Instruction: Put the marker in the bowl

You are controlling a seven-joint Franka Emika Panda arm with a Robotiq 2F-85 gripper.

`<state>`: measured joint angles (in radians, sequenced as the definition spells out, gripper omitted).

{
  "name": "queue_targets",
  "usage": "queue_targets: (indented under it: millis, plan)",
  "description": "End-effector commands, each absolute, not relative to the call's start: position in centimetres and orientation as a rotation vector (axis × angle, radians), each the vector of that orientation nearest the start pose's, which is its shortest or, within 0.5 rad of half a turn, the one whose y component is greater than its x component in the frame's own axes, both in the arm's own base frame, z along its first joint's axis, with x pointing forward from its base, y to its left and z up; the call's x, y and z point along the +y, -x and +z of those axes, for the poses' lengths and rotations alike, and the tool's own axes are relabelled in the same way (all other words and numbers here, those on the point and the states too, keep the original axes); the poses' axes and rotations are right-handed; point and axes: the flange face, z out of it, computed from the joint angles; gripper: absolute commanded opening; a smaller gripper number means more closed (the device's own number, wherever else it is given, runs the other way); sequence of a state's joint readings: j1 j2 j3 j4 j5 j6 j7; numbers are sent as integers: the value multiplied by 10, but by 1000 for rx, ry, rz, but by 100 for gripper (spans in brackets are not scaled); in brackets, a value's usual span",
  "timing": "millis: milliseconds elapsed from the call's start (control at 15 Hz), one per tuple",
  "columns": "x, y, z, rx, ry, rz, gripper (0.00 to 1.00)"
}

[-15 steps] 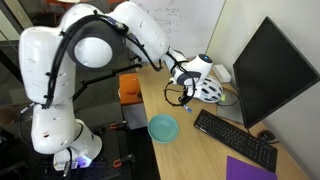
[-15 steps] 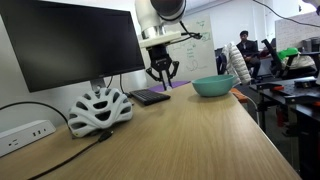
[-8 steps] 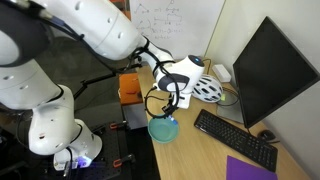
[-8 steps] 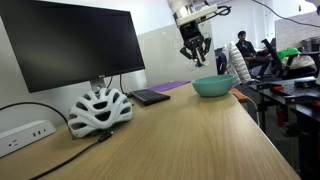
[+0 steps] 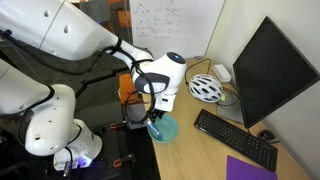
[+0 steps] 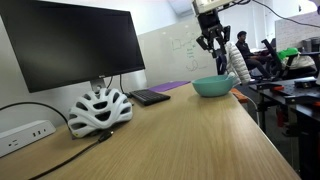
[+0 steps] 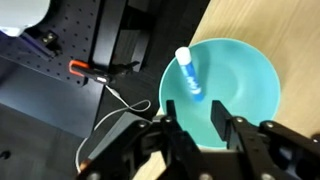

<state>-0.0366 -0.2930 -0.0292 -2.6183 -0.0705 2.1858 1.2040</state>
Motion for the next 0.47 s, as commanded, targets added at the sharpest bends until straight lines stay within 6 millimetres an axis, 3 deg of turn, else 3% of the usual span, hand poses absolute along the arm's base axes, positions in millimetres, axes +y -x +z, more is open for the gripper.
queue_targets:
  millis: [0, 200, 400]
  plan:
    - [-32, -390, 350, 1881, 2656, 36, 75]
    - [-27, -388, 367, 1815, 2665, -35, 98]
    - [-23, -384, 387, 1726, 2691, -87, 100]
